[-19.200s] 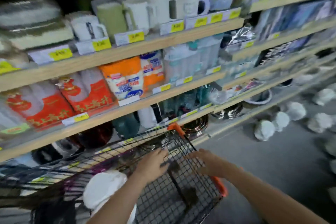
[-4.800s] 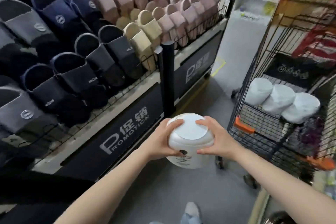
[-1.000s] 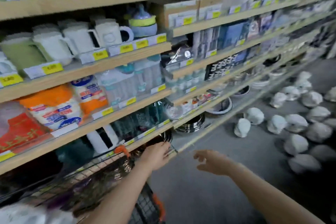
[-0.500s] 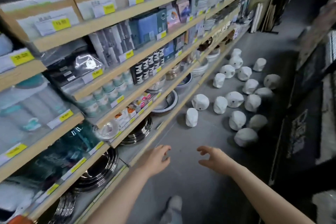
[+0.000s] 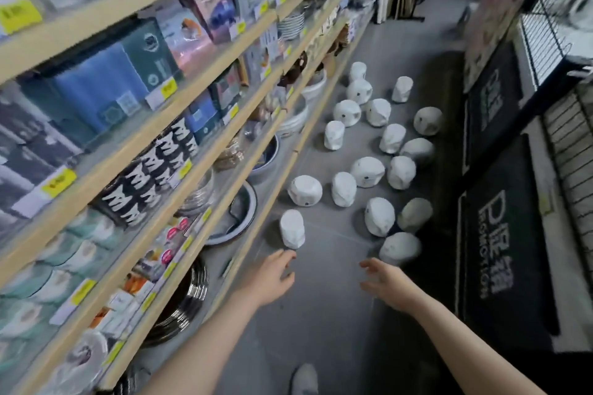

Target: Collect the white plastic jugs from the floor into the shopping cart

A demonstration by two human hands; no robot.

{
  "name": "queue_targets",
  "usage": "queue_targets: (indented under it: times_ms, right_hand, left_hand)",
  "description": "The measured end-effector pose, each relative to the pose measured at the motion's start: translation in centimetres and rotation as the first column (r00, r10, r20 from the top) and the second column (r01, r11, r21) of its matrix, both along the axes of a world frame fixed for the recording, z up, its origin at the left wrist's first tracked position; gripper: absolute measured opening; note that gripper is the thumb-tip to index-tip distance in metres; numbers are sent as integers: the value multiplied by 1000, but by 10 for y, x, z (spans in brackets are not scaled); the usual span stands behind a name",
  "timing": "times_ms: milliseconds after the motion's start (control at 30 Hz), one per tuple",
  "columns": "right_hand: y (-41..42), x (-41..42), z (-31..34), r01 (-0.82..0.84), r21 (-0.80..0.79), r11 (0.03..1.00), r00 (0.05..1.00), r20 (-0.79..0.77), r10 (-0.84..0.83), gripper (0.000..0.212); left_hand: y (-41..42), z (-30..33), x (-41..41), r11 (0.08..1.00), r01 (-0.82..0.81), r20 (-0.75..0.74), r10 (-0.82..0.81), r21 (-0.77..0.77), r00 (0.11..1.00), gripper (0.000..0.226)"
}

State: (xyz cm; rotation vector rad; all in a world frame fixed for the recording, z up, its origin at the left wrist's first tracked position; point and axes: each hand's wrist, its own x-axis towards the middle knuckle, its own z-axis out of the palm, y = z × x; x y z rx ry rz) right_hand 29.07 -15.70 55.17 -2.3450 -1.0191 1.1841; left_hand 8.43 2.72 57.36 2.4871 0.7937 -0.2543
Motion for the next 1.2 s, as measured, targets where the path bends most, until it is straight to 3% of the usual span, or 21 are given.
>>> queue_targets:
  times_ms: [133,333,567,767,900,1033,1200]
  right_hand:
    - [2,64,-29,123,-4,992,992,-38,-123,46]
    - [-1,181,-103,187,-25,982,981,53,-185,58]
    - [-9,266,-299,362,-10,932,921,159,-356,71]
    - [-11,317,-478,346,3,938,910,244,-337,80]
    - [-26,355,-566,369,63,927,886,276,-372,83]
    - [-26,348,-613,389,208,897,867,246,-433,89]
    - [-11,311,-619,368,286,885,827,333,-452,91]
  left_hand:
    - [34,-22,71,998,55,-45,-56,-11,997,40]
    - [59,-106,188,992,122,-19,-123,-35,992,46]
    - [42,-320,323,925,375,-79,-380,-65,922,57]
    - [26,-509,400,784,619,-20,-620,-50,784,67]
    - [29,-617,446,721,693,87,-691,14,717,76]
    - [20,-668,462,713,701,186,-686,-17,703,88]
    - [25,-674,437,786,609,250,-571,-108,782,94]
